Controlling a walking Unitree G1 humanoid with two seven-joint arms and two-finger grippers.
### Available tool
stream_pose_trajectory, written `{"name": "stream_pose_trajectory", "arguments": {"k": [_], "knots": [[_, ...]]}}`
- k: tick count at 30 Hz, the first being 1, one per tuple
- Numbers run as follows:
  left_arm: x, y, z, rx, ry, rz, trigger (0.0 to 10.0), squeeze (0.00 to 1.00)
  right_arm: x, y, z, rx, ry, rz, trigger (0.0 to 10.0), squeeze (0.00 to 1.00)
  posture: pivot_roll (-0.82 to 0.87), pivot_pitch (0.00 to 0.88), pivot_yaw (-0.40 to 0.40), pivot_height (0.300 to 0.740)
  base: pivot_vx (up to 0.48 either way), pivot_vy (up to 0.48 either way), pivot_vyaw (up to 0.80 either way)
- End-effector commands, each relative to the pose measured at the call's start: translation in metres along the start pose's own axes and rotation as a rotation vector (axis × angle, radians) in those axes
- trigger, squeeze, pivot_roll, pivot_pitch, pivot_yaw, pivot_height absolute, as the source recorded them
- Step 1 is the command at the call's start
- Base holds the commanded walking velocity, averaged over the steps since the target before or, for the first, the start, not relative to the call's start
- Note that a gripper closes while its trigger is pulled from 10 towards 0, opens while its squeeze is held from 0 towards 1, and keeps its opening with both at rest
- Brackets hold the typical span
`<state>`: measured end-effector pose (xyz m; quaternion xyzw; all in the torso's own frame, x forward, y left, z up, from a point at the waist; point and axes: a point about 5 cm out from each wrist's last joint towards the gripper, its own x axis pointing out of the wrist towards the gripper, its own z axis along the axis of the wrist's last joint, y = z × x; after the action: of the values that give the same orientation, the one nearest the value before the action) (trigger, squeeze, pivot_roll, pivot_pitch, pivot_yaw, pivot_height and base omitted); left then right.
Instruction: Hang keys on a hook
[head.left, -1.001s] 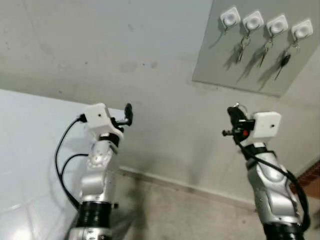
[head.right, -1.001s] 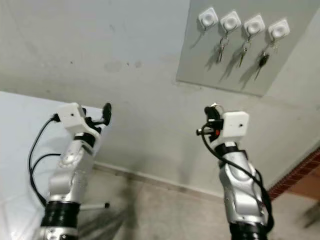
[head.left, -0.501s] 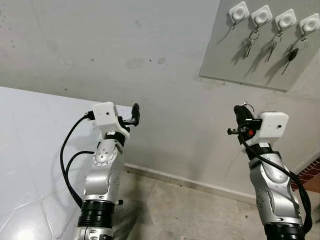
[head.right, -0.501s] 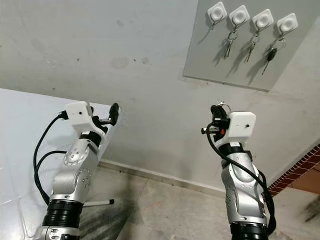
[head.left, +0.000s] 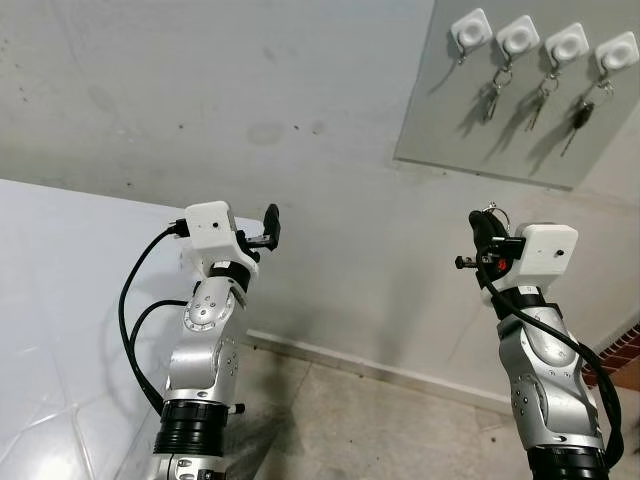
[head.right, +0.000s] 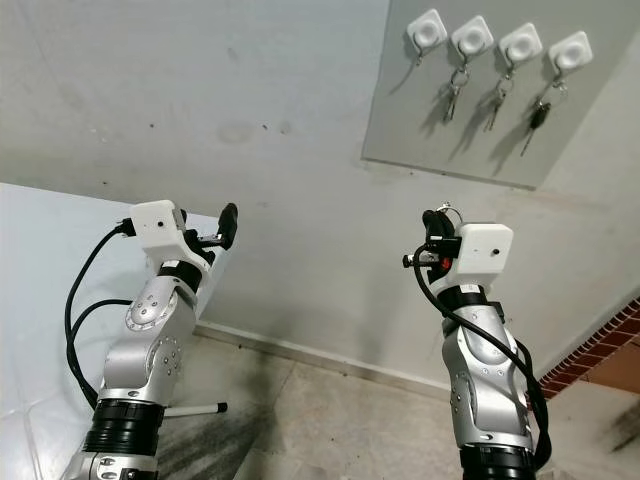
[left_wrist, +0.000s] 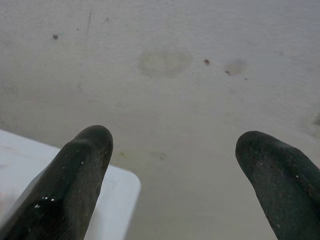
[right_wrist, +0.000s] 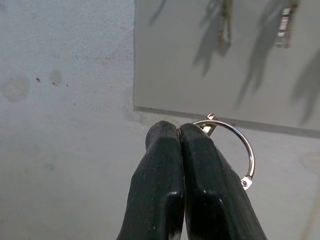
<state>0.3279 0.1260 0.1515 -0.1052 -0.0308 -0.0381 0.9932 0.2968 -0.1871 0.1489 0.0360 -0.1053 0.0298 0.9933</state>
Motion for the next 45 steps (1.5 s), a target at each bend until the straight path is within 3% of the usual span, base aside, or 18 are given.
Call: {"name": "stream_pose_trajectory", "arguments": {"k": [1,5,24,36,41,45], "knots": [[0.000,-0.003,0.002,0.005,-0.003,-0.021,10.0,0.00,0.002,0.000,0.006,0.004,-0.027,0.003,10.0,0.00,-0.03,0.000,-0.060,0.740,0.480,0.000,0.00],[0.001,-0.004,0.002,0.005,0.002,-0.017,10.0,0.00,0.002,0.000,0.006,0.004,-0.026,0.006,10.0,0.00,-0.03,0.000,-0.061,0.740,0.457,0.000,0.00],[0.000,-0.010,0.004,0.000,-0.003,-0.032,10.0,0.00,0.002,0.003,0.004,0.013,-0.014,0.027,10.0,0.00,-0.03,0.000,-0.064,0.740,0.000,0.000,0.00],[0.001,-0.036,0.012,0.049,-0.024,-0.168,10.0,0.00,0.016,0.014,0.007,0.028,-0.025,0.125,10.0,0.00,-0.03,0.000,-0.070,0.740,0.000,0.000,0.00],[0.001,-0.054,0.017,0.085,-0.036,-0.279,10.0,0.00,0.030,0.024,0.015,0.043,-0.053,0.196,10.0,0.00,-0.02,0.000,-0.074,0.740,0.000,0.000,0.00],[0.001,-0.060,0.023,0.084,-0.050,-0.322,10.0,0.00,0.040,0.033,0.022,0.068,-0.079,0.260,10.0,0.00,-0.02,0.000,-0.072,0.740,0.000,0.000,0.00]]}}
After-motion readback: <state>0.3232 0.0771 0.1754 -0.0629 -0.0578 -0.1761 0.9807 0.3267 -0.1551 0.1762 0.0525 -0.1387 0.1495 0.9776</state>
